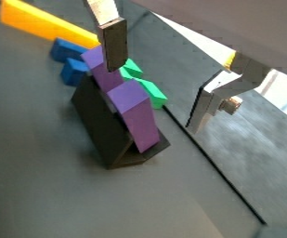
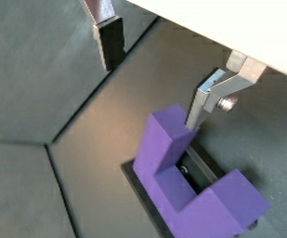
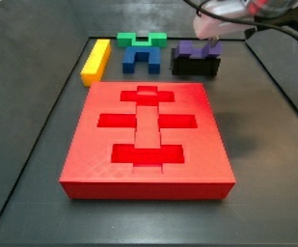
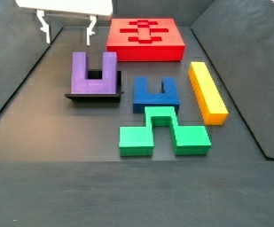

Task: Pick up the purple object. Move up. Place the purple object on the fixture. Regrasp the purple object. Move to above the board. Insert the purple object.
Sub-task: Regrasp the purple object.

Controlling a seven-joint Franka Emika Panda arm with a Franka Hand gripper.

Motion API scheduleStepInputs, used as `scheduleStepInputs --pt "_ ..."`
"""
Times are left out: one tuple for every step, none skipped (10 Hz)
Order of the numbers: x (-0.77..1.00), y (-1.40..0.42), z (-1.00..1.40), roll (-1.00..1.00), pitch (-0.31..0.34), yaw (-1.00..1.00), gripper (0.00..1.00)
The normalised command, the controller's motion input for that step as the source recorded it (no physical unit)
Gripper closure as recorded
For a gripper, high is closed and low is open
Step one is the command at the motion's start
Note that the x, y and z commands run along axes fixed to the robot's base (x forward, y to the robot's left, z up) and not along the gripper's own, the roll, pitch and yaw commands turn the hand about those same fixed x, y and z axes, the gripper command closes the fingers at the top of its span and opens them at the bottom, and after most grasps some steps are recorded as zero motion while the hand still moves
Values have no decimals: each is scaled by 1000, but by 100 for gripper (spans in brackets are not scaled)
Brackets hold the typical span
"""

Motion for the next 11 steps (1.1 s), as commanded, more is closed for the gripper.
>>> scheduleStepInputs --pt "120 0 -129 420 180 89 0" --pt "111 0 0 723 271 -31 0" --pt "63 0 0 940 346 -100 0" --pt "23 -37 0 997 354 -114 0" --pt "231 -89 -191 503 263 -189 0" --pt "243 -46 -254 554 340 -189 0" --pt "140 -31 -257 660 406 -77 0" --pt "189 -63 -186 583 371 -9 0" --pt "0 0 -143 434 191 0 0" --pt "0 0 -120 214 120 11 0" --pt "0 23 -134 0 49 63 0"
